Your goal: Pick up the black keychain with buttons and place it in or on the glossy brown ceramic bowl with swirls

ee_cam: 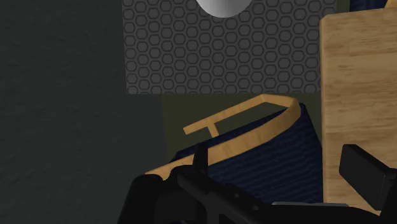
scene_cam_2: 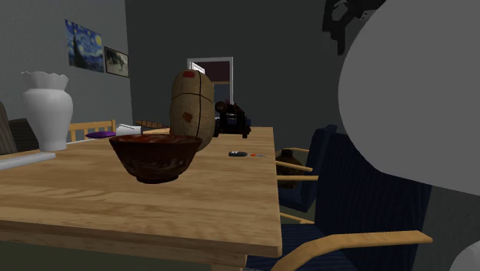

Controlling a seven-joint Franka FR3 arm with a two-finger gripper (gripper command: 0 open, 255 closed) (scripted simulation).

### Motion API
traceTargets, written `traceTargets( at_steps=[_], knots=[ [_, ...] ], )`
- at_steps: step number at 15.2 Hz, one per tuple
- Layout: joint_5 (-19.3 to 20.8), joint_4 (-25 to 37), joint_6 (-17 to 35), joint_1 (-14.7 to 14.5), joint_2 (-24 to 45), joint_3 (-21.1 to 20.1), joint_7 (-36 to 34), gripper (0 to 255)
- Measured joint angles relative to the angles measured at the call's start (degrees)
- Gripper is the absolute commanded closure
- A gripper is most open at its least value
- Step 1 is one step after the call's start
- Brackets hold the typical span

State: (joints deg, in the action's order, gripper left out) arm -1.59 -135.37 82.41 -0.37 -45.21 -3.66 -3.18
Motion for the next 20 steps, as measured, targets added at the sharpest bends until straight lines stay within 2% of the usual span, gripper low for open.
traceTargets(
  at_steps=[3,12,18,20],
  knots=[
    [-1.2,-0.5,1.7,-0.1,0.9,-1.5,-2.1,0],
    [-7.7,-1.4,15.5,-0.7,10.8,-11.5,-16.6,0],
    [-8.9,1.1,24.7,-0.2,20.4,-18.3,-26.7,0],
    [-8.2,3.4,27.2,0.3,24.5,-20.2,-30.1,0]
  ],
)
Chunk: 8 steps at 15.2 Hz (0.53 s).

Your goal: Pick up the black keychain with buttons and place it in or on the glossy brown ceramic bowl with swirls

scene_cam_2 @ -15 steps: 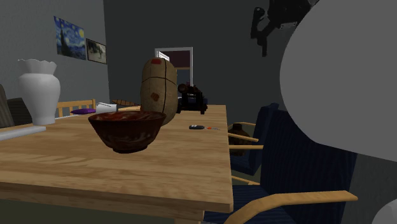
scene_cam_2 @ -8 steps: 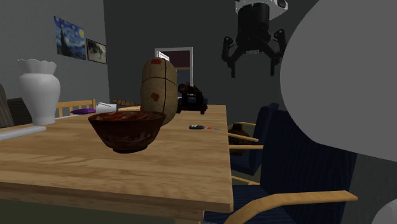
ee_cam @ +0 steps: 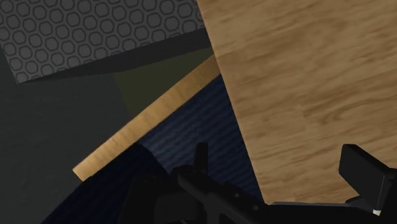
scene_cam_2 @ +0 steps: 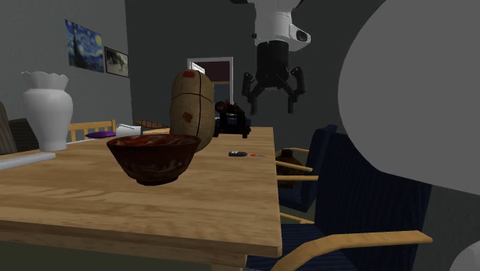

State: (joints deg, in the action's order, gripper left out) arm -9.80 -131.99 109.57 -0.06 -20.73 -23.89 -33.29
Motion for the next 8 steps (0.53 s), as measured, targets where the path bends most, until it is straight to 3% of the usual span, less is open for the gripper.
traceTargets(
  at_steps=[4,8],
  knots=[
    [2.7,4.7,4.6,0.8,8.4,-3.7,-7.5,0],
    [7.9,9.9,9.7,0.9,18.5,-6.7,-16.3,0]
  ],
)
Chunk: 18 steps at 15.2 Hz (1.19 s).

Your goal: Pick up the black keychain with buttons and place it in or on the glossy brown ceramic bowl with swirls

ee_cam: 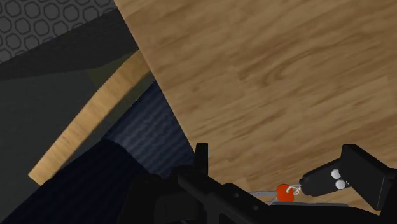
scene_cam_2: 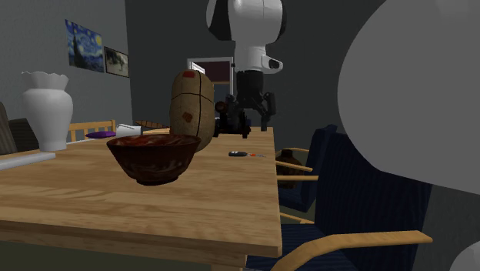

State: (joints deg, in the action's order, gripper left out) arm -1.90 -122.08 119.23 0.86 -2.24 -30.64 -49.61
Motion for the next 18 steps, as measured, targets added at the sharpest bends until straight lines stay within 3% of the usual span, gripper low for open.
traceTargets(
  at_steps=[4,8,18],
  knots=[
    [6.0,6.8,1.9,-1.3,9.0,-0.9,-8.3,0],
    [12.7,16.7,1.8,-4.7,19.7,0.3,-16.1,0],
    [15.9,16.6,6.4,-6.1,24.6,1.7,-18.8,0]
  ],
)
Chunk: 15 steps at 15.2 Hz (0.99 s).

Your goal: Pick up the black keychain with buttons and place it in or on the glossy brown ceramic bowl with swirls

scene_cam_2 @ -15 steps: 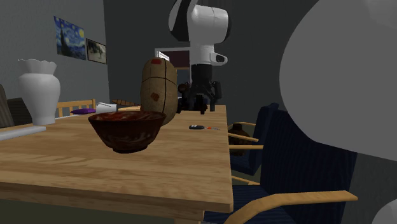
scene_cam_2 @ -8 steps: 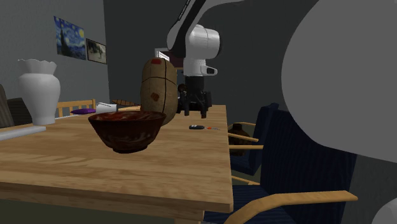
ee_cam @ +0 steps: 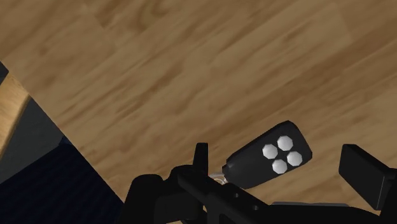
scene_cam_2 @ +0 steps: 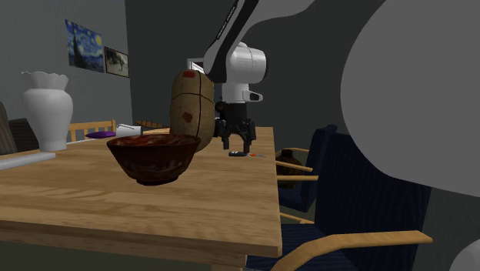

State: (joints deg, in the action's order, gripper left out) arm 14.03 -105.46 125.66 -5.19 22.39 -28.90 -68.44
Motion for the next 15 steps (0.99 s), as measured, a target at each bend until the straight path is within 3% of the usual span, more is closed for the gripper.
traceTargets(
  at_steps=[5,6,15],
  knots=[
    [0.1,-0.1,0.2,0.0,0.1,0.0,0.0,0],
    [0.1,-0.1,0.2,0.0,0.1,0.0,0.0,255],
    [0.1,-0.1,0.2,0.0,0.1,0.0,0.0,255]
  ],
)
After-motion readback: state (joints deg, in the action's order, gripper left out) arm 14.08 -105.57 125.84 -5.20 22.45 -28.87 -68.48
